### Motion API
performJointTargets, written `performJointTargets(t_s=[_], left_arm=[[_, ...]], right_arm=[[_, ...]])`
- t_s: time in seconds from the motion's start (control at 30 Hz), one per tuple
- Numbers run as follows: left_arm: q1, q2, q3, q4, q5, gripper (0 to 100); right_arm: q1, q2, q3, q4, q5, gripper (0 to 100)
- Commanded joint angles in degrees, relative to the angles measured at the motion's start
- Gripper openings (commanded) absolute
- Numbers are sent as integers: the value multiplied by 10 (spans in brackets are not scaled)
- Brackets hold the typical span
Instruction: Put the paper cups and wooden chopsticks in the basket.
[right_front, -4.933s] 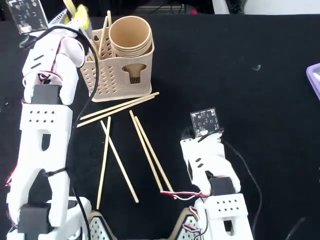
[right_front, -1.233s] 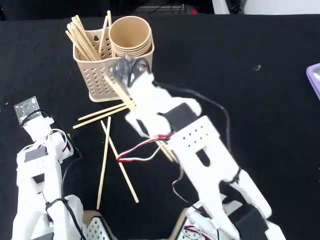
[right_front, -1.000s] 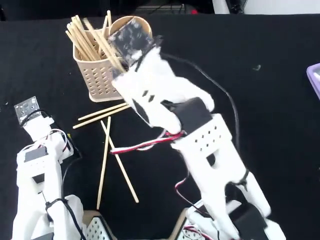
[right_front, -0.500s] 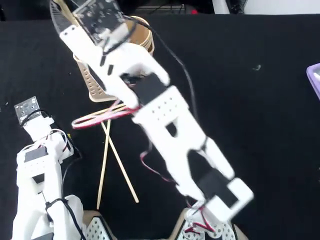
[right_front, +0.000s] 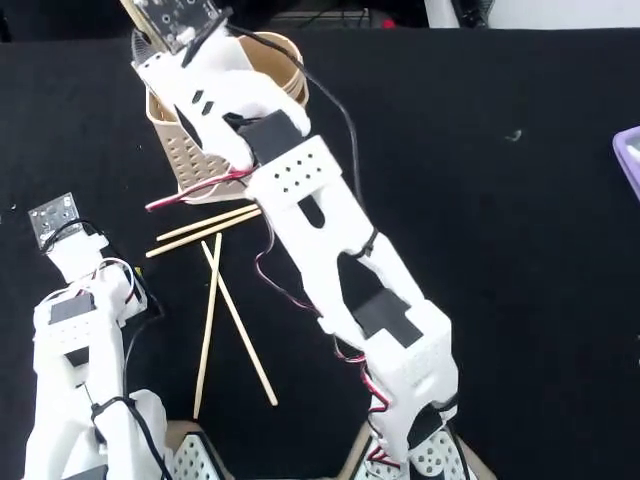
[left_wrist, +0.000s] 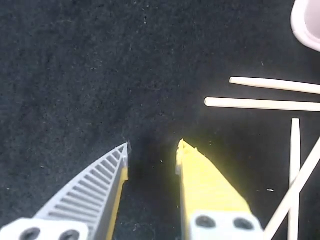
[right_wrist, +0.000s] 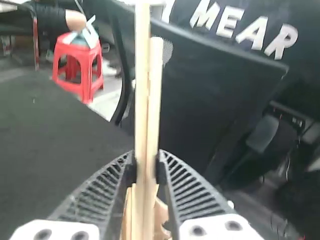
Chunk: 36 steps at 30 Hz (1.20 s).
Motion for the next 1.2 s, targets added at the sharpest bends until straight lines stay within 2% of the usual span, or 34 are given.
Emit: performJointTargets(t_s=[0.0,0.1,0.27,0.37,0.53,0.67,0.8,0.9,0.93,1.03,1.17], left_arm=[[23,-7,-3,-10,6,159],[33,-8,0,-10,6,159],[32,-7,0,-10,6,159],[31,-7,0,-10,6,159],[29,-11,0,-10,6,159],[29,-7,0,-10,6,162],[29,-8,-1,-10,6,163],[32,-11,-7,-7,4,163],[32,-13,-13,-6,4,163],[29,-7,-62,13,1,164],[29,-5,-142,54,-35,164]], right_arm=[[11,-8,-55,51,-43,108],[11,-8,-71,73,-73,109],[11,-13,-81,76,-75,108],[11,-30,-108,121,-72,107],[18,-92,-175,340,-71,107],[60,-137,-216,522,-71,106],[136,-154,-224,616,-70,105],[188,-160,-222,656,-71,33],[207,-167,-215,656,-73,5],[256,-212,-146,655,-73,9],[261,-326,19,652,-68,11]])
